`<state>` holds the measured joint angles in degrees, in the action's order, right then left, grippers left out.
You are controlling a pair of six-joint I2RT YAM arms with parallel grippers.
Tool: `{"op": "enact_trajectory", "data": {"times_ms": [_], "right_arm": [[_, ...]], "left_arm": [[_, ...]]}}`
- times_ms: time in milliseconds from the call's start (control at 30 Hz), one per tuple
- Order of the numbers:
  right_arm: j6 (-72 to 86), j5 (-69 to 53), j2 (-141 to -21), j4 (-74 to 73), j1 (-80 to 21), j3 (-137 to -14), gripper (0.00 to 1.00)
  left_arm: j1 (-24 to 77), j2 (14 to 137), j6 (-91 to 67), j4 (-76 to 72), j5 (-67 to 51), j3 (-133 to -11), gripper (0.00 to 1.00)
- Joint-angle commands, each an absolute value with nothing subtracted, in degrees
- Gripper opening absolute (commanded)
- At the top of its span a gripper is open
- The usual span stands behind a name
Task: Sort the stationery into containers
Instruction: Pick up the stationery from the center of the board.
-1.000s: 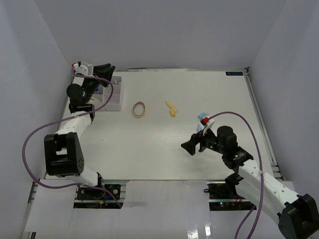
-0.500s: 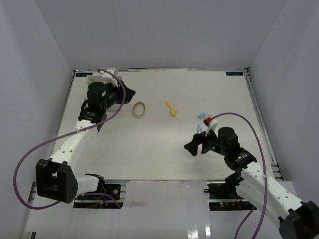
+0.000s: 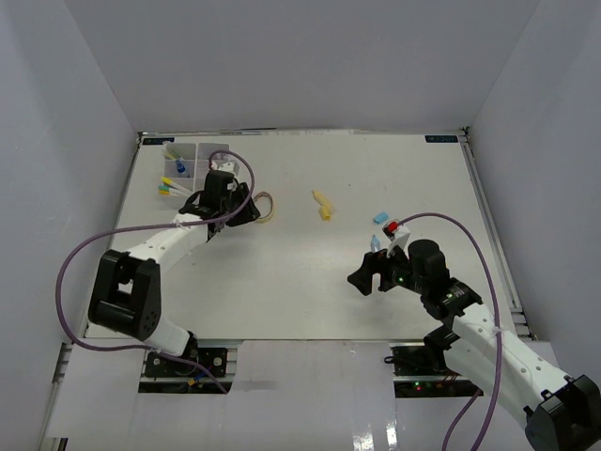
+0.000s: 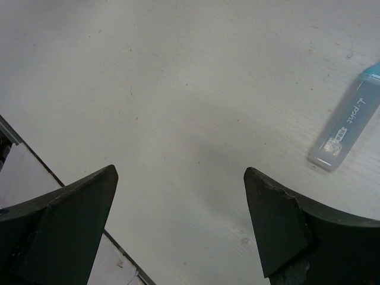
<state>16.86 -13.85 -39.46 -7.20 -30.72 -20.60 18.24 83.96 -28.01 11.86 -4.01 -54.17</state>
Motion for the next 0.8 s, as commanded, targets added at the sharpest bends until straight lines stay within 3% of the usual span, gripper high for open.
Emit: {"op": "enact_trajectory", "data": {"times_ms": [0, 300, 767], "right_arm": [[17.7, -13.9, -39.3, -6.1, -30.4, -21.4, 0.93], [17.1, -14.4, -40.3, -4.7, -30.4, -20.3, 0.93], [15.8, -14.7, -40.4, -3.1, -30.4, -18.4, 0.93]], "left_arm": [[18.8, 87.4, -32.2, 13.1, 4.6, -57.3, 0.48], [19.3, 94.7, -37.0, 11.3, 8.9, -61.0, 0.54], [20.4, 104.0, -41.0, 11.4, 13.2, -65.8, 0.52]]}}
